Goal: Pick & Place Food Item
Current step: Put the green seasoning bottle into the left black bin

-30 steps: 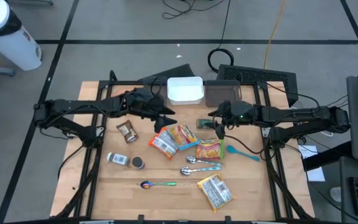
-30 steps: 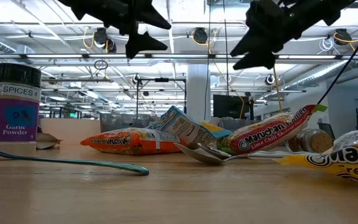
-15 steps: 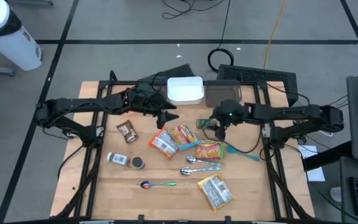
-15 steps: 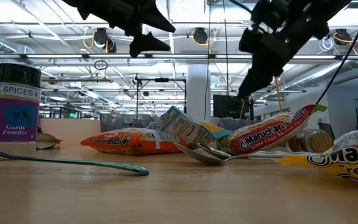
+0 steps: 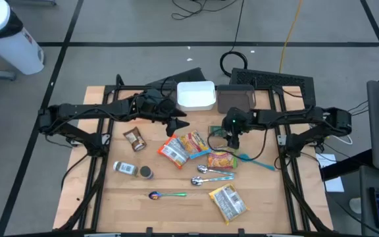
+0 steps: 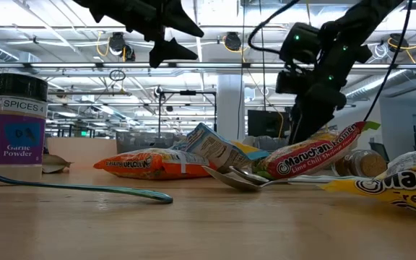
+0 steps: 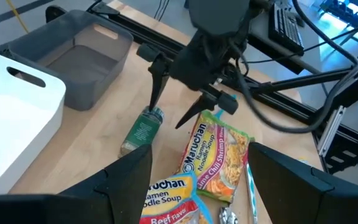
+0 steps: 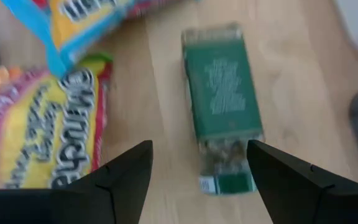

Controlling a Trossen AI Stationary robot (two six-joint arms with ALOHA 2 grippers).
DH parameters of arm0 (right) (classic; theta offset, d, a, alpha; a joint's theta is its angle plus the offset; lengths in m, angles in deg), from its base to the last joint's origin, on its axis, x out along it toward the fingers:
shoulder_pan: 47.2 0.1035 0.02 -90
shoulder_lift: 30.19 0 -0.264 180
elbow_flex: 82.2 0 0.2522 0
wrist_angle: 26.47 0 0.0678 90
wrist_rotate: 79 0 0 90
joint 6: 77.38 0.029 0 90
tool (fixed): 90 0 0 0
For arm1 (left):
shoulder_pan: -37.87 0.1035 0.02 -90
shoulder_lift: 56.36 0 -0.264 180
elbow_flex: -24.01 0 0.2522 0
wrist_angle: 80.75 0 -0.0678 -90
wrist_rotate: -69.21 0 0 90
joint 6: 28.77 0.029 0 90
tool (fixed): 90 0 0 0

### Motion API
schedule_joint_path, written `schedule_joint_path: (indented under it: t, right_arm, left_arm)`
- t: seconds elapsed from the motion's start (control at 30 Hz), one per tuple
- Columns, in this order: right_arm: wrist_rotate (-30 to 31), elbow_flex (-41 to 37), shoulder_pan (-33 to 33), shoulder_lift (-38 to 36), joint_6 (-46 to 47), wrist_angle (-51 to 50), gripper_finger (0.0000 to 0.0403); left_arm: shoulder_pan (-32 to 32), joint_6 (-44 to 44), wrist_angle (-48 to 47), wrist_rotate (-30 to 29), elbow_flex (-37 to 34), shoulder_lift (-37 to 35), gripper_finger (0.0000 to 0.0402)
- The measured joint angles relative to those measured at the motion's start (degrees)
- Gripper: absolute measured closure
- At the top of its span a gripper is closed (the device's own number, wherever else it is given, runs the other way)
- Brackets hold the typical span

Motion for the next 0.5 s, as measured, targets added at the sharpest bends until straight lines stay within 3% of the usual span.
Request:
schedule_joint_path:
  t: [0.5]
  right_arm:
    - [3.4,0.0,-3.1,0.5,-7.0,-1.9,0.0149]
  left_arm:
    - [0.0,-0.3,0.0,-0.4,0.0,0.0,0.0131]
